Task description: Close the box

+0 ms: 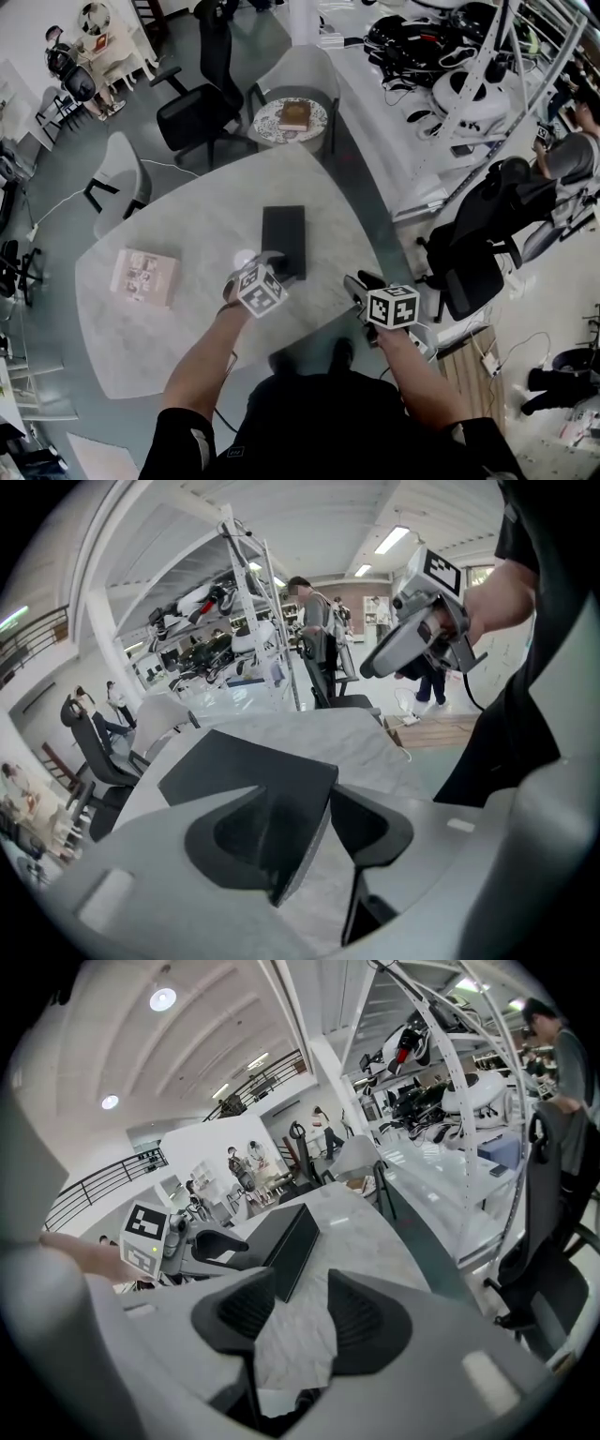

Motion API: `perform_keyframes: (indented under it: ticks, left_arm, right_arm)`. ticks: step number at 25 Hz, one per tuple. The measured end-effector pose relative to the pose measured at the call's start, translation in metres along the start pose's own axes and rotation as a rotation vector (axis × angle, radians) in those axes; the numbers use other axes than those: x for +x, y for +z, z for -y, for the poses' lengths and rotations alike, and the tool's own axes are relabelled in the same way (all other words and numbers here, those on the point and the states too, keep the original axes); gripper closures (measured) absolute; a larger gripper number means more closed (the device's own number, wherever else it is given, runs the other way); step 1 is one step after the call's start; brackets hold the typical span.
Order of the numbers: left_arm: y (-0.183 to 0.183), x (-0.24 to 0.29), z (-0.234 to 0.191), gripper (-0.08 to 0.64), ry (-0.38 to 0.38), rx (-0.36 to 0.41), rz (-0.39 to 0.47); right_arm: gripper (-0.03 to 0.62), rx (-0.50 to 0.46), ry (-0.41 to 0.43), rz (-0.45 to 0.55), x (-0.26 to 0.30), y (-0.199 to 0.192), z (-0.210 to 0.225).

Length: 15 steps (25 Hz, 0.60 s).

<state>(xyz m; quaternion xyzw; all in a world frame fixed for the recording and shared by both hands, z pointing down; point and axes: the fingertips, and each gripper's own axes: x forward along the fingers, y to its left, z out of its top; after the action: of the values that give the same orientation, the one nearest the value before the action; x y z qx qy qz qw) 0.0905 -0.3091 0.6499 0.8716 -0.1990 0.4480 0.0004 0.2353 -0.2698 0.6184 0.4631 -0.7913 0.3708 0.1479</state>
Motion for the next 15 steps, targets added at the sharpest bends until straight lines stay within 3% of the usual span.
perform_keyframes:
  ticks: [8, 15]
  left_arm:
    - [0.038, -0.038, -0.006, 0.381, 0.079, -0.254, 0.23]
    - [0.07, -0.071, -0.003, 0.419, 0.158, -0.339, 0.306]
  right_arm:
    - [0.419, -0.091, 0.087, 0.034, -0.012, 0.023, -0.01]
    - [0.5, -0.139, 0.133, 0.136, -0.04, 0.065, -0.007]
